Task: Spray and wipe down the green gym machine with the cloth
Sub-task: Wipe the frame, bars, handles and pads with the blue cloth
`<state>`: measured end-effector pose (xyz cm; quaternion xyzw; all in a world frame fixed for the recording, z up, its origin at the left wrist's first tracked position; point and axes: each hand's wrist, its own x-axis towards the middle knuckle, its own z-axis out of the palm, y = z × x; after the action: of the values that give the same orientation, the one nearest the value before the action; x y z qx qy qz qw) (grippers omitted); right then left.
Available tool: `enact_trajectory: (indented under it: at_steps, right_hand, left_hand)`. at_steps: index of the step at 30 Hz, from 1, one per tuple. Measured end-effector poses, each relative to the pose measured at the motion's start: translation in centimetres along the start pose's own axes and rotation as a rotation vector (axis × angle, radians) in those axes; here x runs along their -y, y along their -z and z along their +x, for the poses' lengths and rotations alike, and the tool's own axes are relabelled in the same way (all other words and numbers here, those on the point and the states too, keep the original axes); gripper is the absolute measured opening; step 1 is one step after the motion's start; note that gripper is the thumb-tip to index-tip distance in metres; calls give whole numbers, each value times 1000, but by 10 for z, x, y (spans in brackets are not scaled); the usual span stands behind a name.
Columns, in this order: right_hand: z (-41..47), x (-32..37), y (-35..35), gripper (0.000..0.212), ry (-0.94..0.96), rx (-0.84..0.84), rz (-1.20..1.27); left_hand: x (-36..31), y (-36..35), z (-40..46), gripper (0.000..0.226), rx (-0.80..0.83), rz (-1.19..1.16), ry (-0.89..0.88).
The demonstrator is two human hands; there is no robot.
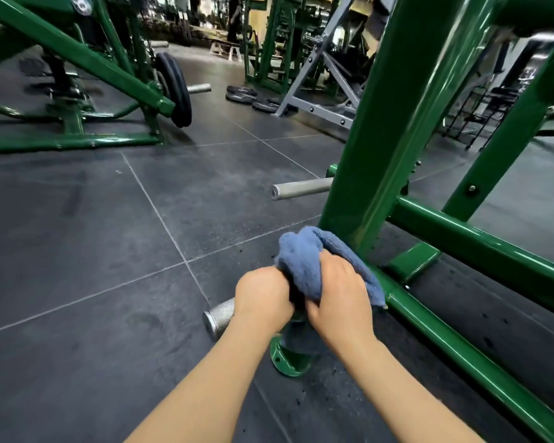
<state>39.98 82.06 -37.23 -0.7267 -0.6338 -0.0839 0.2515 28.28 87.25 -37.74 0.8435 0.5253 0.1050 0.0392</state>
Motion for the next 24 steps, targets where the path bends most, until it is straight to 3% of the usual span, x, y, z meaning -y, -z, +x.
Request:
enact_trajectory:
  at_steps: [3,8,12,16,21,24]
  right_hand:
    - [-28,-16,-7,50,-51,-21,182]
    - [-56,-28,-3,46,-309,10,236]
    - [-32,-10,1,55,-196,-160,456]
    - [-29,-1,-29,59,-231,-116,333]
    - [-61,-16,-16,38,-401,-72,575]
    - [-47,-8,12,38,-277,-227,552]
  left_hand:
    - [1,-2,1,18,-36,-48,35]
    - [2,2,-1,33,-59,-50,14]
    - [2,-4,1,28,-50,-52,19]
    - [3,-9,2,19,-50,-45,22]
    - [0,-2,-2,27,-66,-23,16]
    - [1,-4,-1,31,-69,-29,17]
